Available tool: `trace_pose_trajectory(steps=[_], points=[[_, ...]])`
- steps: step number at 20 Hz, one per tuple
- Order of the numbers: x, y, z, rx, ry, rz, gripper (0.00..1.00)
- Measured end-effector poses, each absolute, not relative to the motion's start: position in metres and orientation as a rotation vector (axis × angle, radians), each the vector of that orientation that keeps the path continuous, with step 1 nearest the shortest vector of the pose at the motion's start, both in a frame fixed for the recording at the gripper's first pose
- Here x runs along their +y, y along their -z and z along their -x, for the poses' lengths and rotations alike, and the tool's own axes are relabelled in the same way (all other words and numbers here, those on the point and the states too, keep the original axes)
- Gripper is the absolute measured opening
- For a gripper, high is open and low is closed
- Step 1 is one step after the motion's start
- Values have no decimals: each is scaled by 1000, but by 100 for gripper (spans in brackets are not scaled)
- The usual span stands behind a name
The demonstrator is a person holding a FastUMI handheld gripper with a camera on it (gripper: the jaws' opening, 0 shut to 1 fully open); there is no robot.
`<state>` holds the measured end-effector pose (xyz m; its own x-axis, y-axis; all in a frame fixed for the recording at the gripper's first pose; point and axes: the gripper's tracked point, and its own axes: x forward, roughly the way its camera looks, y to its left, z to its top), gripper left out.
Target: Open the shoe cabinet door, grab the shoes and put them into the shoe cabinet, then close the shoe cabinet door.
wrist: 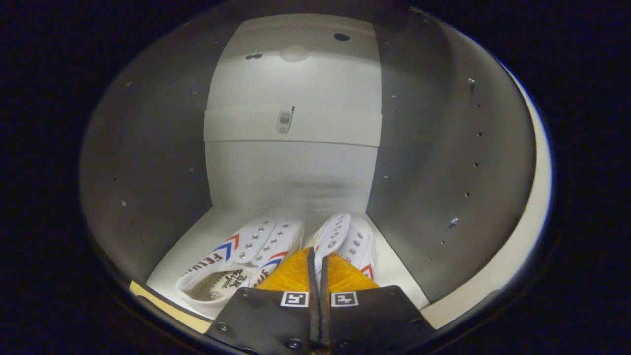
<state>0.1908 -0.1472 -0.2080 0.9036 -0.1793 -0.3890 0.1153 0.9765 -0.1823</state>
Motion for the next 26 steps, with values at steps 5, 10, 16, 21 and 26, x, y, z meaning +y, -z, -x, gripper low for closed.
trace_pose_trajectory(steps=[5, 10, 16, 21, 26], points=[[-130, 215, -194, 440, 76, 272, 2], [-126, 215, -196, 434, 33, 257, 2], [-116, 216, -205, 430, -23, 284, 2], [-118, 218, -210, 446, -59, 325, 2], [-125, 217, -207, 447, -28, 316, 8]])
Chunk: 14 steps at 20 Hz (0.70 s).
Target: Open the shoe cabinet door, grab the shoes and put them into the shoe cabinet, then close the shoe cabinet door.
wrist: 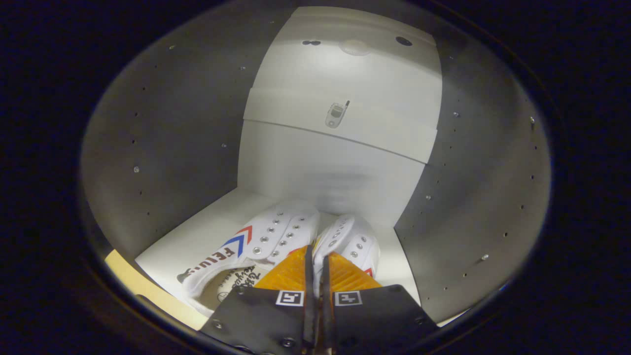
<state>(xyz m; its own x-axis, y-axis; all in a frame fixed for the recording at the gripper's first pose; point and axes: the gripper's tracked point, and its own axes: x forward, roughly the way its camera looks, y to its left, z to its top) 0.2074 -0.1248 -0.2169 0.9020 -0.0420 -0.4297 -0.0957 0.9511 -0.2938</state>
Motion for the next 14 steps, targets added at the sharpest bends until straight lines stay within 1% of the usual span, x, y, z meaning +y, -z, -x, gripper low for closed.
trace_pose_trajectory(steps=[5, 8, 14], points=[[-134, 205, -198, 417, 7, 306, 24], [-136, 185, -187, 374, 27, 323, 40], [-122, 141, -152, 290, 30, 291, 39]])
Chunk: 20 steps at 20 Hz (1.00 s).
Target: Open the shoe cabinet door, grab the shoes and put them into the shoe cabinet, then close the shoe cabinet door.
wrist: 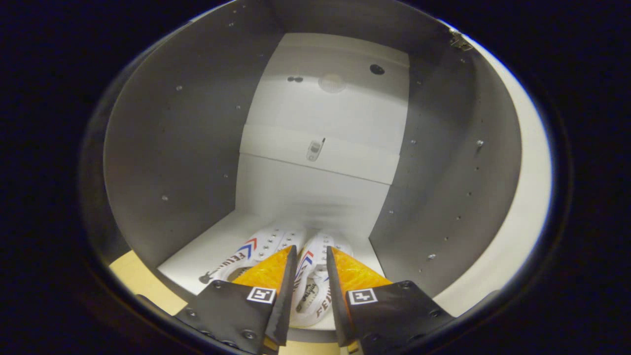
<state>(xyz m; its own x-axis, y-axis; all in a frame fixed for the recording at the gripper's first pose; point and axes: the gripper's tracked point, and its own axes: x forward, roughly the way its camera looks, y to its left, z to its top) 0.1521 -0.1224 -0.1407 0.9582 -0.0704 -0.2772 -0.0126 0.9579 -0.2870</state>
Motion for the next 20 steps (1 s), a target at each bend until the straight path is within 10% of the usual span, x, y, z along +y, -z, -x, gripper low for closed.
trace_pose_trajectory(steps=[20], points=[[-98, -42, 130, -51, 1, 96, 39]])
